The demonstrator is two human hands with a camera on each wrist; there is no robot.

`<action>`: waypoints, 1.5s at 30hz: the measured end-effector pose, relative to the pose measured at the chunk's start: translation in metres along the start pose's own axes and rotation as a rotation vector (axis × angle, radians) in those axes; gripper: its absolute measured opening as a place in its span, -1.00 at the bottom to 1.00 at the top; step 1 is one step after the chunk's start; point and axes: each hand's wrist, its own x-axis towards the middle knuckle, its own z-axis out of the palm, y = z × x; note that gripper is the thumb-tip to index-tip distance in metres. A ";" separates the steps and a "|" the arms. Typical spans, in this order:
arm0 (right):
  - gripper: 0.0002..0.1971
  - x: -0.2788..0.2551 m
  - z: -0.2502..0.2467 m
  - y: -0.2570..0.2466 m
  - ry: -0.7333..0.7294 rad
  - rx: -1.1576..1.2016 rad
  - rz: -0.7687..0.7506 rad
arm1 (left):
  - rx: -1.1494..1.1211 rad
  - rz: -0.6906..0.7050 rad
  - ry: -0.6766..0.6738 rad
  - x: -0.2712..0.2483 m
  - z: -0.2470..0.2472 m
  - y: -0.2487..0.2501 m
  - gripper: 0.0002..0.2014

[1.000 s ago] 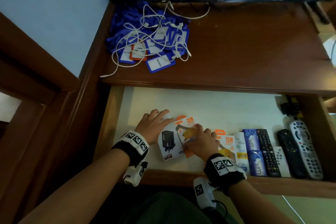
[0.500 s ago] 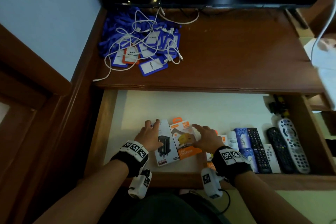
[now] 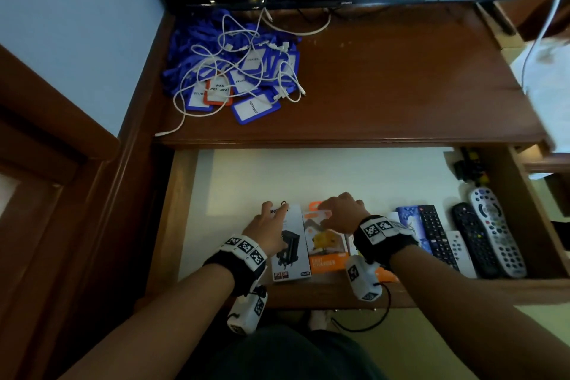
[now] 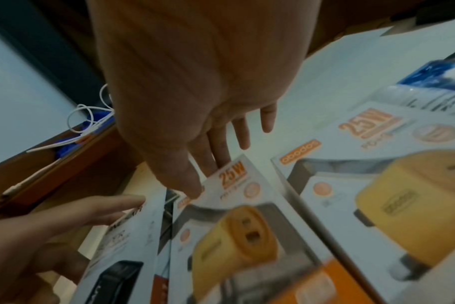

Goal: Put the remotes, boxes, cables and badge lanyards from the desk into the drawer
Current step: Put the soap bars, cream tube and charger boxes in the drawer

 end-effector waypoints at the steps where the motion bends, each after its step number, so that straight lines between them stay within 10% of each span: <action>1: -0.53 -0.003 0.002 0.003 -0.018 0.003 0.014 | 0.000 0.007 -0.004 0.000 0.001 0.001 -0.05; 9: -0.53 -0.028 0.009 0.035 0.180 0.148 0.127 | -0.035 -0.037 -0.065 0.003 -0.003 0.009 0.00; 35: -0.72 -0.016 0.019 0.036 0.120 0.279 0.140 | -0.267 -0.188 -0.083 -0.026 0.009 0.007 0.09; 41: -0.93 0.005 -0.016 0.023 0.713 0.384 -0.097 | -0.451 -0.137 -0.056 -0.024 0.006 -0.016 -0.04; 45: -0.73 0.032 -0.058 0.012 0.940 0.335 -0.077 | -0.470 -0.165 -0.011 -0.013 -0.018 -0.042 -0.24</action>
